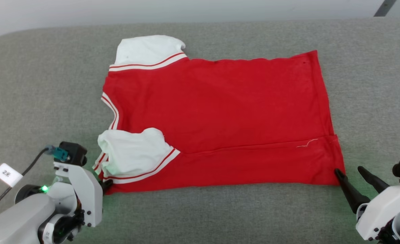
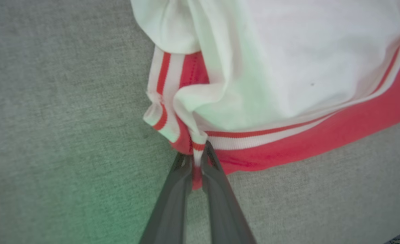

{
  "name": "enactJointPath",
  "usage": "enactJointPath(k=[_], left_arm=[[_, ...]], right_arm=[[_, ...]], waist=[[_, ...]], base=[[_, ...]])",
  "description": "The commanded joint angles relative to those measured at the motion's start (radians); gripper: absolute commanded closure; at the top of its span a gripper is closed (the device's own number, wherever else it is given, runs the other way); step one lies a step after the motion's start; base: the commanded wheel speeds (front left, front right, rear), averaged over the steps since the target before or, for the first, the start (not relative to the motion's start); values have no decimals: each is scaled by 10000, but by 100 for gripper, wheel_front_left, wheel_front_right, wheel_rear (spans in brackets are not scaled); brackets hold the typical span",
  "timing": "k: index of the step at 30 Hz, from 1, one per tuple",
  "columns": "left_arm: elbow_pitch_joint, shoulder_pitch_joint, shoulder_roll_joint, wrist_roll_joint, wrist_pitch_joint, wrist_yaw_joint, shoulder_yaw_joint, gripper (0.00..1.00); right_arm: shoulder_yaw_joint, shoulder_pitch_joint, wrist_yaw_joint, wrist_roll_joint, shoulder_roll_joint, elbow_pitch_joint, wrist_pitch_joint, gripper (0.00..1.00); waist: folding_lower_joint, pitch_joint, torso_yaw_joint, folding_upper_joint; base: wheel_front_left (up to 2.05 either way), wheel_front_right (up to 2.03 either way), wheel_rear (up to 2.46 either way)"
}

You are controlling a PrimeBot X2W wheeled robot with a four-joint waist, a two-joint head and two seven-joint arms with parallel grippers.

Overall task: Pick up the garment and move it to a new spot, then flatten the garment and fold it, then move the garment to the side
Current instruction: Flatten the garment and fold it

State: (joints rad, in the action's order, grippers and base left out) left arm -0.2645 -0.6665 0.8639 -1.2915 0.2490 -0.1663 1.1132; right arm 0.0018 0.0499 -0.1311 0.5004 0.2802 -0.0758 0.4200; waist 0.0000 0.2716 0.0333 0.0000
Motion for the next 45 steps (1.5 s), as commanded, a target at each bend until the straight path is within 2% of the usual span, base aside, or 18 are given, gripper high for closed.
enactJointPath(k=[1,6,11,13,18,25,33,42,45], left_arm=[[-94,118,-275,95,39,1,165,100],[-20,98,-344,129,28,-19,187,100],[57,79,-374,171,21,-20,211,100],[94,65,-374,178,30,-17,214,100],[178,45,-341,178,60,-45,205,100],[631,147,64,-15,221,-223,95,100],[1737,252,753,-123,513,-821,20,100],[2837,482,1326,-295,915,-1505,61,100],[2991,545,1408,-314,903,-1601,35,100]], right_arm=[[55,155,7,54,8,160,118,0],[202,580,7,89,-31,917,682,0],[371,877,7,-98,-102,1641,1694,0],[454,1011,7,-171,-139,1747,1997,100],[523,1211,4,4,65,1670,2628,100],[230,1104,7,191,364,1070,2972,100],[-56,624,7,326,559,177,3571,100],[-381,-4,7,439,647,-591,4440,100],[-500,-141,7,367,580,-811,4590,100]], waist=[[0,60,103,0],[0,130,230,0],[0,161,301,0],[0,173,314,0],[0,179,351,0],[0,56,356,0],[0,-95,346,0],[0,-140,350,0],[0,-124,334,0]], base=[[0,0,0],[0,0,0],[0,0,0],[0,0,0],[0,0,0],[0,0,0],[0,0,0],[0,0,0],[0,0,0]])
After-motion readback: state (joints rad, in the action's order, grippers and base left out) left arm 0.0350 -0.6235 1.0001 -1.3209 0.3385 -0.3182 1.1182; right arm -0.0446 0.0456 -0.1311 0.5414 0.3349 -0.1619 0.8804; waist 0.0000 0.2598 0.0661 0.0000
